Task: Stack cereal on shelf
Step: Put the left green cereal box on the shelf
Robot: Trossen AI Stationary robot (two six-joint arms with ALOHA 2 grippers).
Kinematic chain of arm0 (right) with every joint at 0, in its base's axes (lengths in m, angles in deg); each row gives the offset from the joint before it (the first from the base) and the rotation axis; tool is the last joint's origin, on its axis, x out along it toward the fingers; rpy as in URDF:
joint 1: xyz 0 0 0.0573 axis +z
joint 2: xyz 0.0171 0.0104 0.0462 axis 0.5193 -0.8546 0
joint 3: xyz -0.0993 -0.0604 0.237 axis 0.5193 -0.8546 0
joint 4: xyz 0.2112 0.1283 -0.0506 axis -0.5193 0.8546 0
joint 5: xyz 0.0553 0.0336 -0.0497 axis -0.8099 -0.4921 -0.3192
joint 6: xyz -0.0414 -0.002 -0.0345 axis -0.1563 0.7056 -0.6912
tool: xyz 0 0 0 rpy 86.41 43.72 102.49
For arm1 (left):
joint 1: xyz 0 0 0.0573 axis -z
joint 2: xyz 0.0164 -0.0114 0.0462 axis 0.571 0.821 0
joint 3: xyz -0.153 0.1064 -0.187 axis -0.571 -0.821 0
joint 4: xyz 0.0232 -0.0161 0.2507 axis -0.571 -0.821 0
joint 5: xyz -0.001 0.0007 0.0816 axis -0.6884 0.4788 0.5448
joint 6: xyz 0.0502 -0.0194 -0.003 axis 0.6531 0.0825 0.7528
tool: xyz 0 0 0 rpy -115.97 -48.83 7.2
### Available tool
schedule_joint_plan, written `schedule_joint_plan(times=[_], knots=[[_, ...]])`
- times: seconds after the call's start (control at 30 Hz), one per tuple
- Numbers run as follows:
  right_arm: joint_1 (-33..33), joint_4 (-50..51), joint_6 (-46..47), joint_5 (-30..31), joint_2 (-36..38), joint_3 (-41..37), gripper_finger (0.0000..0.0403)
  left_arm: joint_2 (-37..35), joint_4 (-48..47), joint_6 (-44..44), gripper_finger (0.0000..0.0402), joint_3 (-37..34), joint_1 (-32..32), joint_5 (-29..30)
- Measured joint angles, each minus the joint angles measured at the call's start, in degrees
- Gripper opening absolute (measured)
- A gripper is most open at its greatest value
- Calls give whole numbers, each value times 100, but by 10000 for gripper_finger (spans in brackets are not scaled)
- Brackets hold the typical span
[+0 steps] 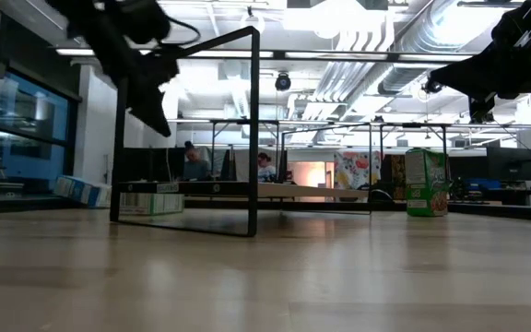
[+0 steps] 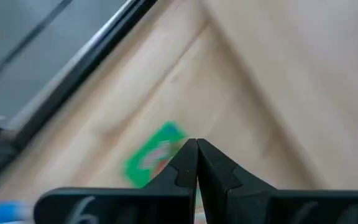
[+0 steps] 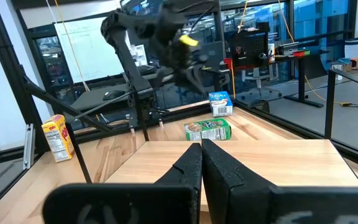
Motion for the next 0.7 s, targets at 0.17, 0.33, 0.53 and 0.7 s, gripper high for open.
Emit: schedule_joint_plan(times=[0.17, 0.33, 0.53, 0.7], knots=[[0, 0, 0, 0, 0, 2, 0, -643, 1056, -1522, 0, -1478, 535, 188], [-1, 1, 0, 0, 0, 0, 0, -890, 2103, -2524, 0, -2468, 946, 834], [0, 1, 0, 0, 0, 1, 0, -1003, 2322, -3051, 0, -2756, 1535, 1369], [0, 1, 0, 0, 0, 1, 0, -932, 2298, -3283, 0, -2754, 2146, 2563]])
